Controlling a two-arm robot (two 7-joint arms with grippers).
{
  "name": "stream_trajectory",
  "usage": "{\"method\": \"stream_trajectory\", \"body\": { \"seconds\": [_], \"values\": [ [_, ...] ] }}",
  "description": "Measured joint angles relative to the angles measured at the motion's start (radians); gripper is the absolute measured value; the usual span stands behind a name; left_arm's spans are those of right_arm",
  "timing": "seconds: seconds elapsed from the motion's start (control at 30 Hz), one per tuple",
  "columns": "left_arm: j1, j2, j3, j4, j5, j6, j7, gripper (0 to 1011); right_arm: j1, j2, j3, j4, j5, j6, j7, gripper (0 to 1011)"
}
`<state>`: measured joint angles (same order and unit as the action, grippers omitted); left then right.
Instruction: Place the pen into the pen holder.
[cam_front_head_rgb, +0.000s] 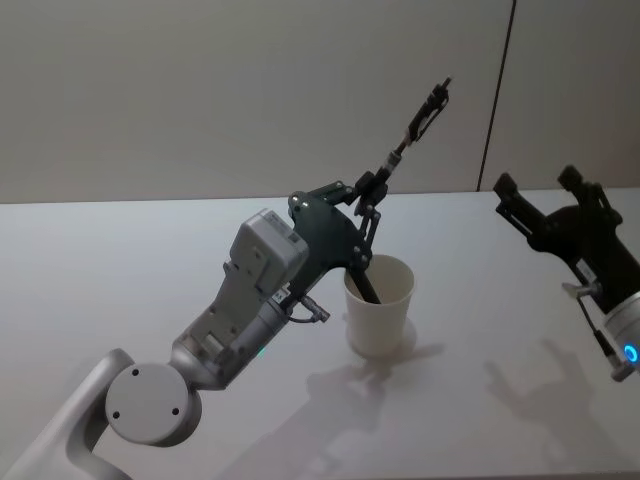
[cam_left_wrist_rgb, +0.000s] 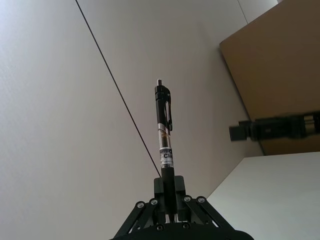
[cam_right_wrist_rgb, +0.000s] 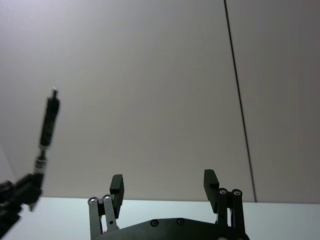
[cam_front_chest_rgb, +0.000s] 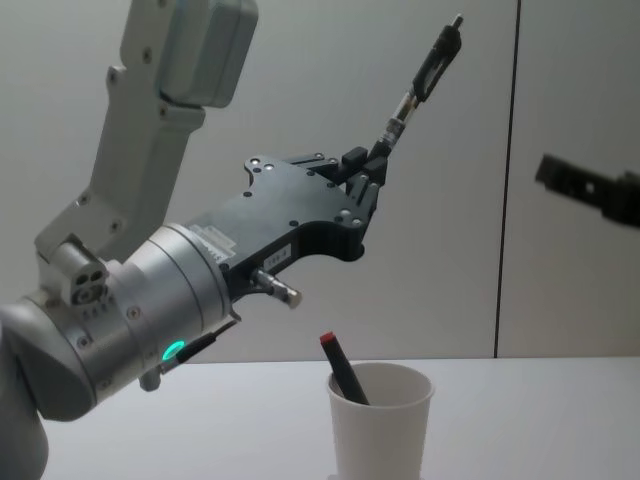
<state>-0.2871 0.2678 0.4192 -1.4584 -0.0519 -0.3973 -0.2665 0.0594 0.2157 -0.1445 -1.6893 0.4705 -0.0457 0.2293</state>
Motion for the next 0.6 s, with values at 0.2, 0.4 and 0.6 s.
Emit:
{"method": "stream_trajectory", "body": {
  "seconds": [0.2,0.4,0.6],
  "values": [
    [-0.001,0.0,0.0,0.001,-0.001,-0.002,-0.001,123,0.003,0.009,0.009,-0.038,0.085,0.022,0.059,1002],
    [-0.001,-0.001,0.0,0.002,-0.001,-0.004,-0.003,123,0.017,0.015,0.017,-0.062,0.185,0.06,0.115,1001],
    [-0.002,-0.001,0.0,0.003,-0.001,-0.004,-0.004,123,0.043,0.014,0.019,-0.067,0.264,0.103,0.157,1001]
  ]
}}
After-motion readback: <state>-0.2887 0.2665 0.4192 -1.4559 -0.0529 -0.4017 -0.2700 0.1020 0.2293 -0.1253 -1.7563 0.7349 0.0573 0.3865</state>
